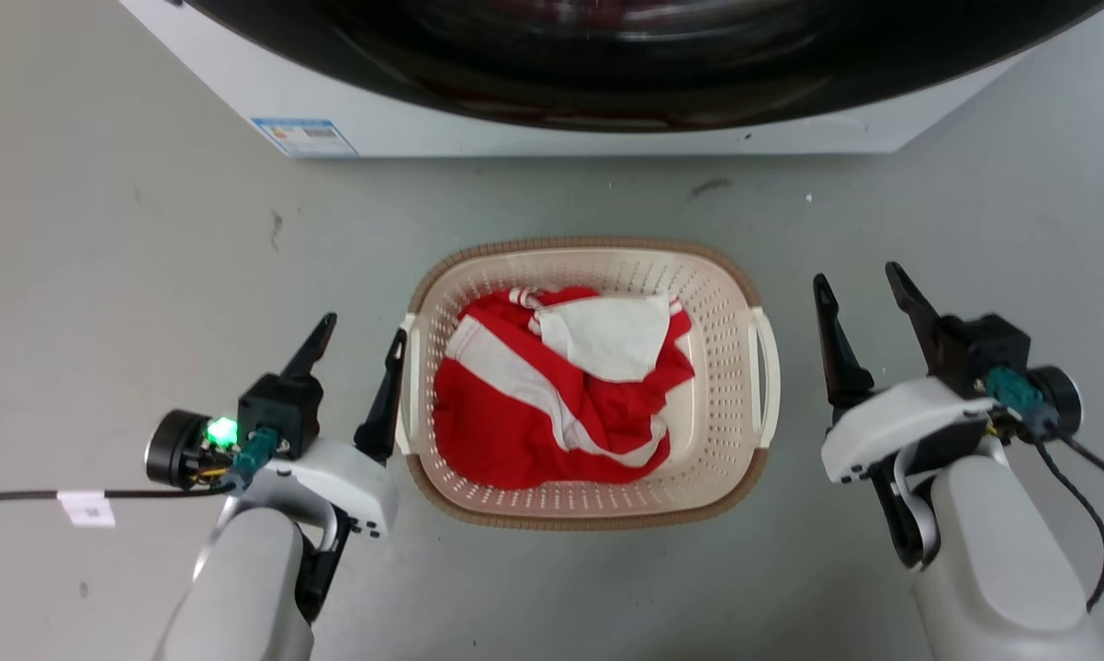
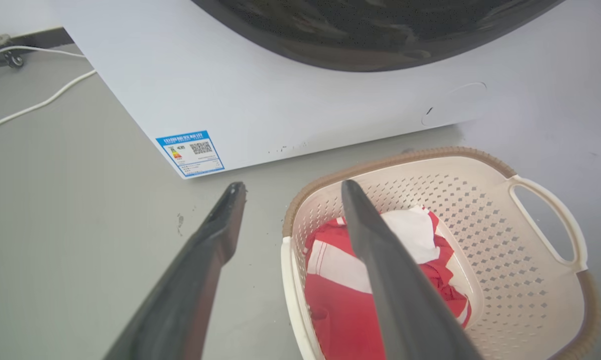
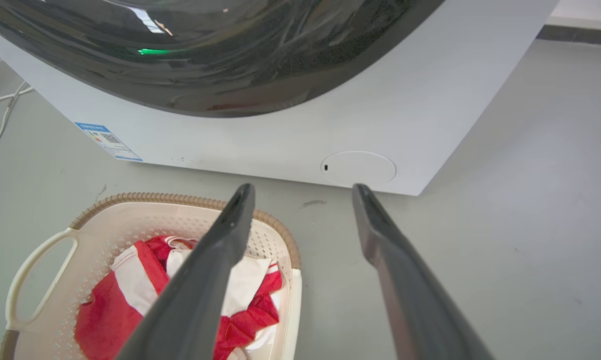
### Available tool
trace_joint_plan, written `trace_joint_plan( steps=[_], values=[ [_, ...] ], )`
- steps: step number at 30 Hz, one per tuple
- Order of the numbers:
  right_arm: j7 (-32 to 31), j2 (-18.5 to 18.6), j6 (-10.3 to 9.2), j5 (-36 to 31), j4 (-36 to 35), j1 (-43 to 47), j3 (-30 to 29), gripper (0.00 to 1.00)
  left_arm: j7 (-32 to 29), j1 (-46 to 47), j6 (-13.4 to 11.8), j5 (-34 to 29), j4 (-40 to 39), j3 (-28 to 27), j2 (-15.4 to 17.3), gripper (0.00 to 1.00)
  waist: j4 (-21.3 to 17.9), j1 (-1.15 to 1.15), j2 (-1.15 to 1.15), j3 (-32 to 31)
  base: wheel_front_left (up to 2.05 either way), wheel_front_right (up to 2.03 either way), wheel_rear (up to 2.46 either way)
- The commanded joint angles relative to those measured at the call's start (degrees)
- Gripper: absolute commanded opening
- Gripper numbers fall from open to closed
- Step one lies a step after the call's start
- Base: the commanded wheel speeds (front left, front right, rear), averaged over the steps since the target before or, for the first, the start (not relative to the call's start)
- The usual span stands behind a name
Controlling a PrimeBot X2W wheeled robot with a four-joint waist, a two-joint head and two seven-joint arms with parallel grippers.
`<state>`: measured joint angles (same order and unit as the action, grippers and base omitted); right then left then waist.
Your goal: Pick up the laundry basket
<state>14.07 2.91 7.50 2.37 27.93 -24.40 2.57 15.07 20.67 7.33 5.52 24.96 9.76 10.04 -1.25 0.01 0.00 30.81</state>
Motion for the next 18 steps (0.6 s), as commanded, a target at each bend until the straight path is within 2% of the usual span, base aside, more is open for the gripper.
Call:
trace_joint_plan(
  steps=[1,4,9,18],
  values=[
    [-0.14,-0.05,-0.02,0.26,0.71,-1.63,0.2,1.0,0.15,1.37,0.0,0.33,0.73,0.02,0.32,1.0,-0.45,-0.01,0.0,4.28,0.0,0.0,0.0],
    [-1.39,-0.05,-0.02,0.47,4.95,-5.23,0.85,1.0,0.16,4.72,0.09,1.35,4.79,1.23,1.25,1.0,-0.7,-0.01,0.0,6.67,0.0,0.0,0.0],
    [-3.51,-0.05,-0.02,3.51,12.56,-11.88,2.61,1.0,0.16,11.4,0.13,4.7,12.63,6.64,3.63,1.0,-0.5,-0.01,0.0,10.4,0.0,0.0,0.0],
    [-5.73,-0.05,-0.02,4.94,22.52,-18.89,4.82,1.0,0.16,19.28,0.14,9.1,22.94,13.72,4.33,1.0,0.12,-0.01,0.0,14.39,0.0,0.0,0.0]
  ],
)
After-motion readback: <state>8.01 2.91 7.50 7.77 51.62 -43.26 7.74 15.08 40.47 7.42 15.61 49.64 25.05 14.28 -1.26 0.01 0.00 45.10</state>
